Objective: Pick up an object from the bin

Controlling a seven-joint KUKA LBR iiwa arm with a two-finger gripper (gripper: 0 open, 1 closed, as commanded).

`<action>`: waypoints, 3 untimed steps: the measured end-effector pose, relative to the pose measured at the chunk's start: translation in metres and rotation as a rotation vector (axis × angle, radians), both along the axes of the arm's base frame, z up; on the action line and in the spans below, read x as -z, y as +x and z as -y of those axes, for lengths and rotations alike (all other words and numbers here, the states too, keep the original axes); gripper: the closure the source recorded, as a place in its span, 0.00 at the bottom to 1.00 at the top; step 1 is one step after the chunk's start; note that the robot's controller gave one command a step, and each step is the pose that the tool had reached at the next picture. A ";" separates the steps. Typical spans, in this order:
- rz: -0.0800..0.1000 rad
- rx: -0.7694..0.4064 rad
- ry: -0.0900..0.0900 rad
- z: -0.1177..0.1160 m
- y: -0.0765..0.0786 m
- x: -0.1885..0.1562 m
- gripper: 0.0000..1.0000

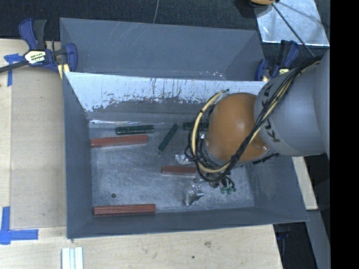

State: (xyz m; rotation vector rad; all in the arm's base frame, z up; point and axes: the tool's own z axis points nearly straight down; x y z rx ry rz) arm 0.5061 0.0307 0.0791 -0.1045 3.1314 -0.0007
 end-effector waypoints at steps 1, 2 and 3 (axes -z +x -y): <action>-0.009 0.038 0.000 -0.006 -0.024 -0.022 0.00; -0.005 0.000 0.000 0.001 0.001 0.001 0.00; 0.027 0.070 0.002 -0.005 -0.012 0.002 1.00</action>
Offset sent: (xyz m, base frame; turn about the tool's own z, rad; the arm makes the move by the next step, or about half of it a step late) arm 0.0000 0.0000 0.0000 0.0000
